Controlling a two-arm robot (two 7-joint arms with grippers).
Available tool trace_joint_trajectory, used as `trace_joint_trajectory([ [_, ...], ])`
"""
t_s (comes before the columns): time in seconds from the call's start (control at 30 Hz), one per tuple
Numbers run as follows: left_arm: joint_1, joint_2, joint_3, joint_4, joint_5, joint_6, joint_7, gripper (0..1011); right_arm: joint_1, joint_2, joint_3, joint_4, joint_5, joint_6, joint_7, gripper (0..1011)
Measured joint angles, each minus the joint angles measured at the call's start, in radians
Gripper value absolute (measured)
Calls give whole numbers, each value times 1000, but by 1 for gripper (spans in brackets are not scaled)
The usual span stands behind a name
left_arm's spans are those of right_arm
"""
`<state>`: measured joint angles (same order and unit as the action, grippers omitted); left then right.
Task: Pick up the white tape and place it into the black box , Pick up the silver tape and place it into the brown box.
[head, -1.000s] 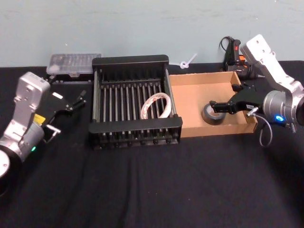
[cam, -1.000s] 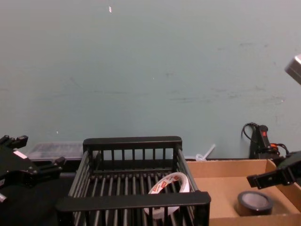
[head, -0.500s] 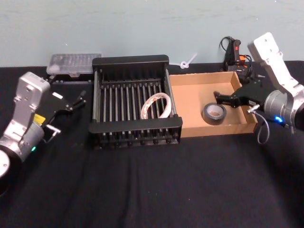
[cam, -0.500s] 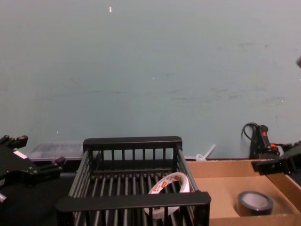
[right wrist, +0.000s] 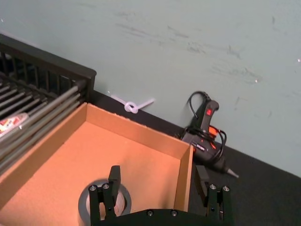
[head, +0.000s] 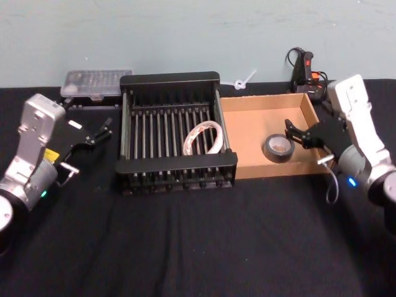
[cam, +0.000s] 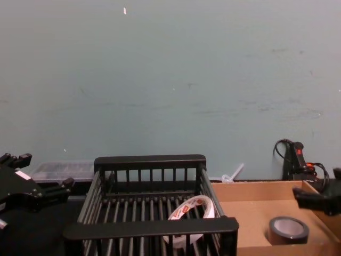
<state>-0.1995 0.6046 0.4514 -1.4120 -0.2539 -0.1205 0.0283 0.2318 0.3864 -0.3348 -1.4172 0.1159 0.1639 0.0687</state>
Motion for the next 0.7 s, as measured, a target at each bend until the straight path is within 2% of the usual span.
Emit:
trace_joint_trajectory([
  [0.2,0,0,0,0,0,0,0,1001,-28,-26,11,28,-34,-51,-43,1002],
  [0.33,0,0,0,0,0,0,0,1001,-36,-37,20,39,-48,-65,-55,1003],
  [0.7,0,0,0,0,0,0,0,1001,-42,-60,53,46,-55,-58,-71,1002],
])
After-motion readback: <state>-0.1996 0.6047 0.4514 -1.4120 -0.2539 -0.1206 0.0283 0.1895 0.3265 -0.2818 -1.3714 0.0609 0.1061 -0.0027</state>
